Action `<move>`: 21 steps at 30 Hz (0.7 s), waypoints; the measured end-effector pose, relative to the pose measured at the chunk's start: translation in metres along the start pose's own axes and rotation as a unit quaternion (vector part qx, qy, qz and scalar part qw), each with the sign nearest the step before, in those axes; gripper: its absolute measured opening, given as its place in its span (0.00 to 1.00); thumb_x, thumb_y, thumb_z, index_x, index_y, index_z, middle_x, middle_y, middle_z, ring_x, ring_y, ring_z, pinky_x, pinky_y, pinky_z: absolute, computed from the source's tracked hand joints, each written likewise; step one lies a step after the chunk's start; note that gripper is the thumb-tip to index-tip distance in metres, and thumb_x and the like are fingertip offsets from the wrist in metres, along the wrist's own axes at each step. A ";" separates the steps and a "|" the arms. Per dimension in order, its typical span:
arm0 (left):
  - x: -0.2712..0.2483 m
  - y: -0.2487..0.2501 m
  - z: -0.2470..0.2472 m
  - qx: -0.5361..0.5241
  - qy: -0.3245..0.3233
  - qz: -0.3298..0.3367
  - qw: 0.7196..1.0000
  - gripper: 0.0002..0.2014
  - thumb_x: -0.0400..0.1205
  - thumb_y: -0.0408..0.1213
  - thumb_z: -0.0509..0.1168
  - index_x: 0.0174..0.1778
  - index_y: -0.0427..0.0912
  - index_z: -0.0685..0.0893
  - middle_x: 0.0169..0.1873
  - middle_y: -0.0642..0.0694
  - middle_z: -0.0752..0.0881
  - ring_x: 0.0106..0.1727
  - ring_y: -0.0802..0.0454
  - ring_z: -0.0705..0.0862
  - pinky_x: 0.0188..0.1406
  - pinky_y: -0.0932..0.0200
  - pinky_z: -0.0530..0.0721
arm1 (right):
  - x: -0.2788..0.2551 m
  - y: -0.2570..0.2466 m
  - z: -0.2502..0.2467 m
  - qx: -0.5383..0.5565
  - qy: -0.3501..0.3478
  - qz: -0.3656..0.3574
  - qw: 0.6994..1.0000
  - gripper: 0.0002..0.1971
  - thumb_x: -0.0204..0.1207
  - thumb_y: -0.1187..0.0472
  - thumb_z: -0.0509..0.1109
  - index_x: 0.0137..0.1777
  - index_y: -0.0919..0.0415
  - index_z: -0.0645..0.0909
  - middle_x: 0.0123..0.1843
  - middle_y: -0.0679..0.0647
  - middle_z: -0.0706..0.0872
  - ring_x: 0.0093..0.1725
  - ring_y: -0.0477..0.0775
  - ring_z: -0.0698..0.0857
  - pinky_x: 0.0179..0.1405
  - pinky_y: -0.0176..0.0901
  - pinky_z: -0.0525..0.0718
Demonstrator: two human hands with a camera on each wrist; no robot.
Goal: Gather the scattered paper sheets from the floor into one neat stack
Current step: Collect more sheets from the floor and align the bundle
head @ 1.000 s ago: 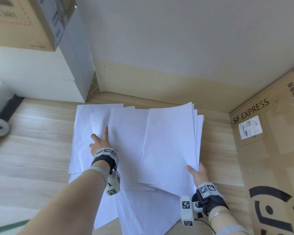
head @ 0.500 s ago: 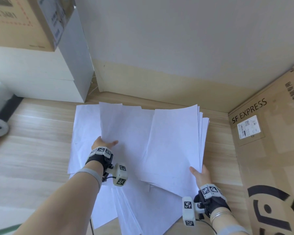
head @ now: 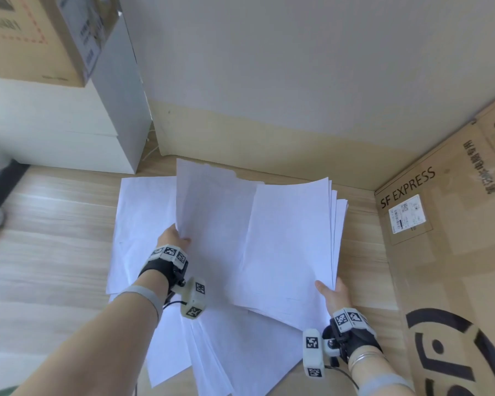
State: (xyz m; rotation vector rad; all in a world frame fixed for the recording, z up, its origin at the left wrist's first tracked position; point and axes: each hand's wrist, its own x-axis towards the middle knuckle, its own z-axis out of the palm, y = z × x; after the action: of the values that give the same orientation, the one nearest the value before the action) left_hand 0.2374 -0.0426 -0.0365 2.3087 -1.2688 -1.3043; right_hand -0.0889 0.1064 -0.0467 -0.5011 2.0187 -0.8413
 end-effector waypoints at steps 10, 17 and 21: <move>0.014 -0.012 -0.054 -0.213 0.129 0.031 0.968 0.16 0.74 0.29 0.65 0.58 0.33 0.82 0.51 0.30 0.87 0.46 0.41 0.84 0.44 0.51 0.78 | 0.004 0.005 -0.004 -0.010 0.019 0.014 1.000 0.19 0.77 0.73 0.64 0.69 0.73 0.72 0.68 0.69 0.80 0.65 0.65 0.79 0.68 0.53 0.72; 0.006 0.001 -0.064 -0.228 0.110 0.007 0.967 0.23 0.72 0.37 0.68 0.63 0.32 0.79 0.49 0.35 0.84 0.49 0.42 0.81 0.47 0.55 0.73 | -0.002 -0.008 0.006 -0.004 0.011 -0.003 1.000 0.18 0.78 0.71 0.65 0.67 0.72 0.73 0.63 0.65 0.82 0.57 0.56 0.78 0.63 0.48 0.73; -0.018 0.021 -0.031 -0.158 -0.002 0.027 0.987 0.19 0.77 0.31 0.68 0.62 0.28 0.77 0.55 0.30 0.84 0.51 0.39 0.82 0.50 0.54 0.76 | -0.011 -0.022 0.025 0.024 -0.022 -0.012 0.999 0.17 0.76 0.71 0.66 0.65 0.71 0.75 0.55 0.62 0.82 0.55 0.58 0.80 0.57 0.47 0.75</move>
State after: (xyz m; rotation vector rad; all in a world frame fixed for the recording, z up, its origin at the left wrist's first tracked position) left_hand 0.2450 -0.0483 0.0035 2.0400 -1.0300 -1.3798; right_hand -0.0612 0.0882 -0.0348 -0.5133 1.9521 -0.8827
